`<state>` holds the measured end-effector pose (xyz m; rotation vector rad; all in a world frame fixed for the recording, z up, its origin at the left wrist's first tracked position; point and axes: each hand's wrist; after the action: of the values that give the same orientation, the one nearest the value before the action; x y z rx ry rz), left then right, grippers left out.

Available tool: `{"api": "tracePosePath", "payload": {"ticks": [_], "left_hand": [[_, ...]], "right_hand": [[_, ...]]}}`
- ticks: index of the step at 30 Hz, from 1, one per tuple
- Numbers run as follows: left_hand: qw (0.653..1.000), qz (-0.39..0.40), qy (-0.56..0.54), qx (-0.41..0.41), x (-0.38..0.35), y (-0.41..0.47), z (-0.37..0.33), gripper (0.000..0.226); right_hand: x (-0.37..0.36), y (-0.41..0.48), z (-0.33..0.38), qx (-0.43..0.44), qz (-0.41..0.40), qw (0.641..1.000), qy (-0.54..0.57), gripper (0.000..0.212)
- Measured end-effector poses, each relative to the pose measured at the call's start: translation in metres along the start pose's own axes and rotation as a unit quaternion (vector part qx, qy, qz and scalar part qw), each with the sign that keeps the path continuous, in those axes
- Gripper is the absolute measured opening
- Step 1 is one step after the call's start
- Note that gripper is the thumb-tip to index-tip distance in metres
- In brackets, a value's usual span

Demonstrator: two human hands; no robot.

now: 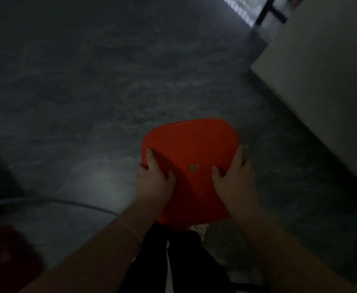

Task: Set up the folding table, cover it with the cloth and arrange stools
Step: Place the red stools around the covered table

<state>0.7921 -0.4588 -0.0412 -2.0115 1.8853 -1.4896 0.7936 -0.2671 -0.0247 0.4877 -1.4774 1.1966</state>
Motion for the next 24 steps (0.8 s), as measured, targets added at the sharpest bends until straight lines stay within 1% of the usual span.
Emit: {"api": "tracePosePath", "payload": {"ticks": [3, 7, 10, 12, 15, 18, 21, 24], "left_hand": [[0.999, -0.041, -0.012, -0.006, 0.079, -0.017, -0.025, 0.093], [0.994, -0.089, -0.031, -0.047, 0.195, -0.046, -0.043, 0.093], [0.989, -0.133, -0.042, -0.051, 0.281, -0.073, -0.056, 0.092], [0.984, -0.161, -0.054, -0.052, 0.333, -0.089, -0.059, 0.091], [0.973, -0.213, -0.069, -0.059, 0.4, -0.106, -0.06, 0.088], [0.961, -0.264, -0.065, -0.042, 0.455, -0.117, -0.057, 0.084], [0.953, -0.3, -0.035, -0.032, 0.494, -0.118, -0.06, 0.081], [0.945, -0.325, -0.026, -0.016, 0.529, -0.111, -0.062, 0.08]], "right_hand": [[0.056, -0.032, 0.06, 0.029, -0.028, 0.999, -0.021, 0.099], [0.139, -0.082, 0.143, 0.082, -0.04, 0.995, -0.028, 0.1], [0.193, -0.127, 0.205, 0.117, -0.04, 0.992, -0.028, 0.101], [0.221, -0.153, 0.243, 0.151, -0.059, 0.986, -0.032, 0.101], [0.253, -0.181, 0.298, 0.213, -0.083, 0.973, -0.025, 0.099], [0.275, -0.198, 0.347, 0.265, -0.096, 0.959, -0.024, 0.095], [0.286, -0.204, 0.387, 0.289, -0.115, 0.95, -0.028, 0.093], [0.293, -0.202, 0.427, 0.316, -0.114, 0.941, -0.035, 0.091]]}}
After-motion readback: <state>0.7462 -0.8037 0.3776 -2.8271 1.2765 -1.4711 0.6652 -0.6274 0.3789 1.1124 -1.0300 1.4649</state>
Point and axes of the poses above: each hand's wrist, its own y-axis towards the middle knuckle, its own x-axis out of the back of the hand, z = x × y, and after that the axes turned 12 degrees about -y, right-handed
